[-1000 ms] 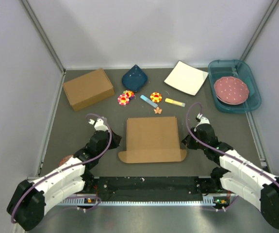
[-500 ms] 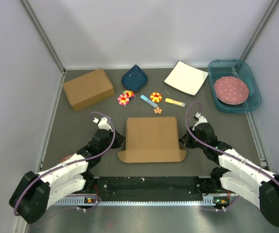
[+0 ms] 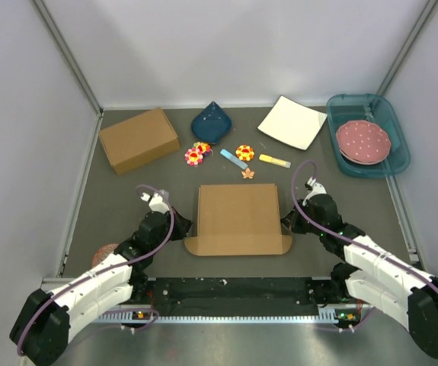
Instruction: Fold the paper box
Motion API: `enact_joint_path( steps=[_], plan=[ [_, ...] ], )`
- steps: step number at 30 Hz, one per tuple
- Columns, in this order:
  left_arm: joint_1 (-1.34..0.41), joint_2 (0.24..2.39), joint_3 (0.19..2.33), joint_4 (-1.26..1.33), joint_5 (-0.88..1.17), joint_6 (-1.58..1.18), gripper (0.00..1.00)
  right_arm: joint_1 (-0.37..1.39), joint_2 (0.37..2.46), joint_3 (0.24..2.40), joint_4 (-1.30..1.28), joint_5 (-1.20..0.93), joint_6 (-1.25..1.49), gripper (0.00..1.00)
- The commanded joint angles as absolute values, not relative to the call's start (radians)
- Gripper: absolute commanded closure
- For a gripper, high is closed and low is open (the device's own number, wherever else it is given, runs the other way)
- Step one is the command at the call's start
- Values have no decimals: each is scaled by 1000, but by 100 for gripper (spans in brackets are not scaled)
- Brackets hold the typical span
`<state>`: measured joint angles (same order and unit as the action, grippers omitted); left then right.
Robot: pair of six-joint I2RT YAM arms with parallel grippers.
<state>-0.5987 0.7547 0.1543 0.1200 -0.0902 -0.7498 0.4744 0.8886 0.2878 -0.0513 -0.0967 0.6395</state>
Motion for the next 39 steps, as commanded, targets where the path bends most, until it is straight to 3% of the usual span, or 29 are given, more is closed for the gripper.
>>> enact_joint_path(
  steps=[1, 14, 26, 39],
  plan=[
    [-597, 718, 123, 170, -34, -753, 100, 466, 862, 287, -25, -103, 635, 100],
    [-598, 766, 138, 183, 60, -759, 100, 466, 769, 235, -72, -132, 629, 100],
    [-597, 689, 136, 209, 115, -735, 100, 468, 746, 256, -69, -178, 624, 100],
    [-597, 520, 150, 147, 256, -713, 100, 480, 535, 385, -284, -199, 647, 100]
  ],
)
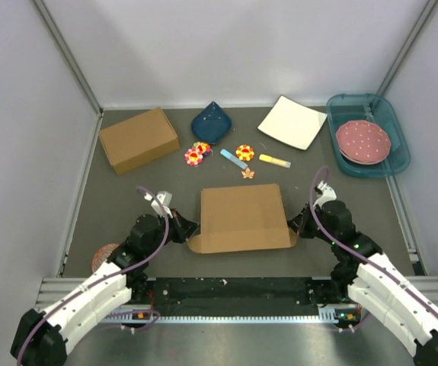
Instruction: Fold the paper box
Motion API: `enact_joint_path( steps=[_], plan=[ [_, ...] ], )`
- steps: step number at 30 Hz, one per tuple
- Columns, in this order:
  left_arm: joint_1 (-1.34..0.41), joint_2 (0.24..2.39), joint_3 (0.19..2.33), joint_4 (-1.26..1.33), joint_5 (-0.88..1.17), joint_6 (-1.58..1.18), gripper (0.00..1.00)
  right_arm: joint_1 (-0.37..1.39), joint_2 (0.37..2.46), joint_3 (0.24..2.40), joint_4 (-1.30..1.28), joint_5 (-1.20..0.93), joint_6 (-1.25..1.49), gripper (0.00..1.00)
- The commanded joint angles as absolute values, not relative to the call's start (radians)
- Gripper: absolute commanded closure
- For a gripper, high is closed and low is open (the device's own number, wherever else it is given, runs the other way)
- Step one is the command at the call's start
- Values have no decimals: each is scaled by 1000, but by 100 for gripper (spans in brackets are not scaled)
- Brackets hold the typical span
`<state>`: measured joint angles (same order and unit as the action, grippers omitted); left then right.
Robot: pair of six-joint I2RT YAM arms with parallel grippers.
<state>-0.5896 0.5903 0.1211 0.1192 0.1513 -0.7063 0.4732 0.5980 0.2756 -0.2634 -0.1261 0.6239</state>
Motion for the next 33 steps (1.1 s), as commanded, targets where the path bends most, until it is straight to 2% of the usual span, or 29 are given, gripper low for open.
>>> enact_joint_path(
  steps=[1, 15, 33],
  plan=[
    [-597, 506, 170, 135, 259, -716, 100, 480, 526, 414, -299, -201, 650, 100],
    [-597, 439, 383, 28, 224, -738, 100, 480, 531, 604, -420, -224, 712, 100],
    [-597, 522, 308, 45, 127, -701, 100, 480, 546, 440, -359, -198, 706, 100]
  ],
)
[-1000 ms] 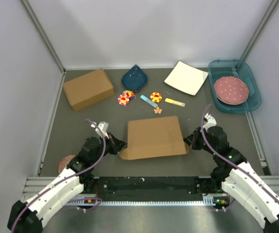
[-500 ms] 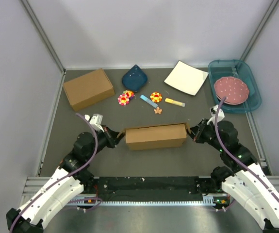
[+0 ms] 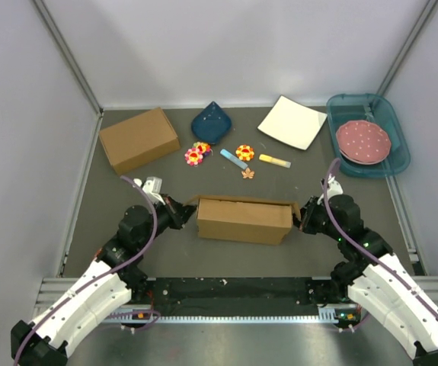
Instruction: Fold the paper box
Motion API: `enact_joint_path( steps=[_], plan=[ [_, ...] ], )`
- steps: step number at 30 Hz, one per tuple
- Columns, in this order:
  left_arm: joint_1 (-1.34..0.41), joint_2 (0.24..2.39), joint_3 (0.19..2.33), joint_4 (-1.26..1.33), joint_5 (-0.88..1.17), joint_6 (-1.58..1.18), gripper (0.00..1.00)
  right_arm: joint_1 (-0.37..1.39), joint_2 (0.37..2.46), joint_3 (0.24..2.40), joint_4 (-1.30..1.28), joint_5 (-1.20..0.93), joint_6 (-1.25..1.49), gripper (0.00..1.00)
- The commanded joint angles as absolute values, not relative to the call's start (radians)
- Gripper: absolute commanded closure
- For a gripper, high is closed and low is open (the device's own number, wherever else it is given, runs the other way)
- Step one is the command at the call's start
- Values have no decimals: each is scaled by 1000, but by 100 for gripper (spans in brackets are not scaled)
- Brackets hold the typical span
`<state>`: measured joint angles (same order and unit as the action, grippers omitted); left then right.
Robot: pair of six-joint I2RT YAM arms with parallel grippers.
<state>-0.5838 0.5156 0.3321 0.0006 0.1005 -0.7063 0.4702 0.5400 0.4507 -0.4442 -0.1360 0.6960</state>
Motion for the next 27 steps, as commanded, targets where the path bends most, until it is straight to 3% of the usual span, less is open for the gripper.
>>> enact_joint_path(
  steps=[1, 5, 14, 20, 22, 23, 25, 26, 27],
  plan=[
    [-597, 515, 310, 8, 114, -681, 100, 480, 546, 439, -359, -193, 700, 100],
    [-597, 494, 319, -126, -42, -650, 100, 480, 534, 437, -368, -166, 686, 100],
    [-597, 479, 350, -242, -155, -641, 99, 479, 568, 491, -423, -101, 635, 100],
    [-597, 469, 446, -379, -328, -646, 90, 479, 566, 647, -636, 50, 557, 99],
    [-597, 474, 471, -457, -423, -675, 78, 480, 563, 718, -702, 124, 540, 92],
    [-597, 472, 494, -483, -455, -689, 75, 480, 558, 762, -754, 146, 538, 81],
    [-597, 466, 514, -541, -518, -730, 67, 480, 551, 804, -785, 178, 525, 72],
    [-597, 462, 532, -557, -569, -741, 64, 479, 546, 824, -795, 173, 517, 59],
    [-597, 445, 543, -569, -593, -753, 62, 479, 532, 862, -807, 157, 493, 54]
  ],
)
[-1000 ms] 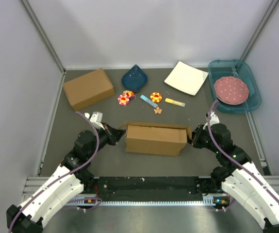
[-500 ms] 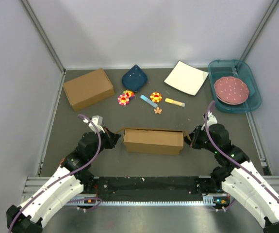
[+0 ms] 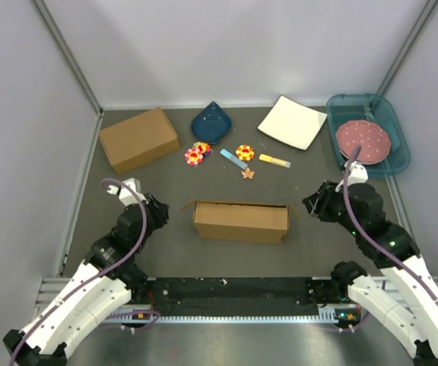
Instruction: Fold the paper box
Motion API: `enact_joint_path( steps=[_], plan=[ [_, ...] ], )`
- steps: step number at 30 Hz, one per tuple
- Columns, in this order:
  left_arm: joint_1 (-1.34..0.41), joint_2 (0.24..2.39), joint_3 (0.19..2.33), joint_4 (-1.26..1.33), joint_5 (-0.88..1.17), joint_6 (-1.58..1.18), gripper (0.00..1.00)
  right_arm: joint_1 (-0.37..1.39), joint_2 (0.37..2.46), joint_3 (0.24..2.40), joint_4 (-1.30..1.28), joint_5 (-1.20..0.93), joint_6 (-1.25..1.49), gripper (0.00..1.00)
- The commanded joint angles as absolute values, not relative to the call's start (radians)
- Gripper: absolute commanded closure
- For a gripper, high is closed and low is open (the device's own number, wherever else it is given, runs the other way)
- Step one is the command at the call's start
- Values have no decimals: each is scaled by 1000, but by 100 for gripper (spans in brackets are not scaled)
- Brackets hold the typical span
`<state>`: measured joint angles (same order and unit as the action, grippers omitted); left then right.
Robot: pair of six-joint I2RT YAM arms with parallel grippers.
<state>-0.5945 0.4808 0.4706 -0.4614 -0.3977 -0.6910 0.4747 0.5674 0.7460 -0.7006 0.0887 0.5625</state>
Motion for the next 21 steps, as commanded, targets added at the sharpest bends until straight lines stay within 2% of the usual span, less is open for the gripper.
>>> enact_joint_path(
  steps=[1, 2, 5, 9, 14, 21],
  plan=[
    [-597, 437, 552, -589, -612, -755, 59, 480, 528, 880, -811, 144, 476, 50],
    [-597, 427, 575, -597, -633, -755, 55, 480, 525, 917, -816, 129, 457, 45],
    [-597, 396, 624, -598, -624, -710, 48, 480, 529, 966, -844, 37, 376, 38],
    [-597, 387, 670, -566, -531, -600, 37, 480, 584, 1049, -937, -116, 269, 36],
    [-597, 376, 698, -563, -431, -563, 34, 482, 620, 1060, -985, -201, 224, 36],
    [-597, 334, 678, -511, -319, -515, 32, 514, 698, 1054, -983, -216, 221, 36]
  ],
)
